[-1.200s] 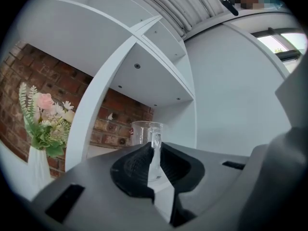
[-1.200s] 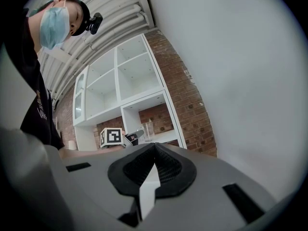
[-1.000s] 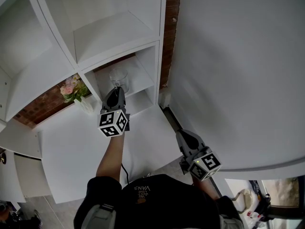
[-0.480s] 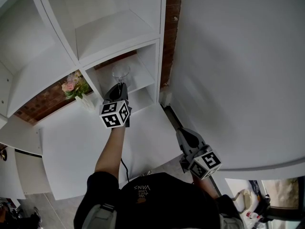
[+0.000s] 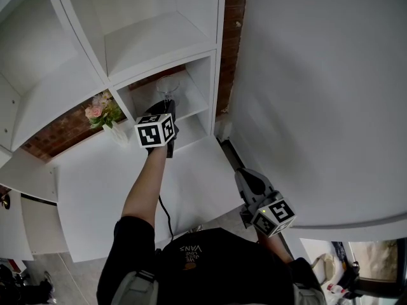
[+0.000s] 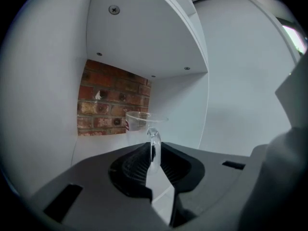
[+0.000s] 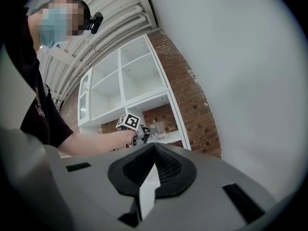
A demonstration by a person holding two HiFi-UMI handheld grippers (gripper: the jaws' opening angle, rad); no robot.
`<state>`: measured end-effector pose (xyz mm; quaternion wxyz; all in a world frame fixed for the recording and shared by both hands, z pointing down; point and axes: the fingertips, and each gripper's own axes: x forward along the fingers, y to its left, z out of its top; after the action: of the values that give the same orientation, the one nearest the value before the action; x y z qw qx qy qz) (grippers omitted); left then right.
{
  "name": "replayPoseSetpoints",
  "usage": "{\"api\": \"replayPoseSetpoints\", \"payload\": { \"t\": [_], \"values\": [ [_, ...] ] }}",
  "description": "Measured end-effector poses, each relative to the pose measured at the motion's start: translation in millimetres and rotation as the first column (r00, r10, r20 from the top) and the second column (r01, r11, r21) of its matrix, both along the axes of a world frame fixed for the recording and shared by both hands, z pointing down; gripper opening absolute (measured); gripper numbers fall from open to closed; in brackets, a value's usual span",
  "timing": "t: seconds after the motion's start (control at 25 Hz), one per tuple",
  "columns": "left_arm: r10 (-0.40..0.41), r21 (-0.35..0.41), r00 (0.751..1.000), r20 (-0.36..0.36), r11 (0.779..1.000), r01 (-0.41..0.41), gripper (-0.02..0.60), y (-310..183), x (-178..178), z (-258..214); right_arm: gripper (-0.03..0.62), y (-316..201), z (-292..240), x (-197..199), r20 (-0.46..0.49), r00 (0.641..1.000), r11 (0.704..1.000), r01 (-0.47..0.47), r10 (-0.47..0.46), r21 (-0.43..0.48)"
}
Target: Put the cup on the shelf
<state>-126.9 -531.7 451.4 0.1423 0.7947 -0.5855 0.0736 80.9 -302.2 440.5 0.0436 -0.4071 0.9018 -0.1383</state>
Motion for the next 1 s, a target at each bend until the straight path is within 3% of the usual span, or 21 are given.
{"api": "replayPoseSetpoints", "payload": {
  "t": [0.16,0.56,0.8,1.0],
  "values": [
    [0.001,-0.050,1.000,-0.017,0.999,-0.002,0.032,-9,-2,1,0.000,0,-2,3,0.005,1.000,1.000,-0.003,0.003,-0.003],
    [0.002,-0.123,0.999,0.046,0.992,0.004,0.032,-31,-8,2,0.000,5,-2,3,-0.014,1.000,1.000,-0.011,0.011,0.013],
    [0.006,-0.139,0.999,0.037,0.990,-0.001,0.032,-36,-5,-4,0.000,14,-11,-7,0.014,1.000,1.000,0.001,-0.001,-0.016],
    [0.001,-0.132,1.000,0.010,0.991,0.001,0.057,-35,-5,-3,0.000,17,-6,-3,-0.033,0.999,0.999,-0.012,0.013,0.029]
  ]
}}
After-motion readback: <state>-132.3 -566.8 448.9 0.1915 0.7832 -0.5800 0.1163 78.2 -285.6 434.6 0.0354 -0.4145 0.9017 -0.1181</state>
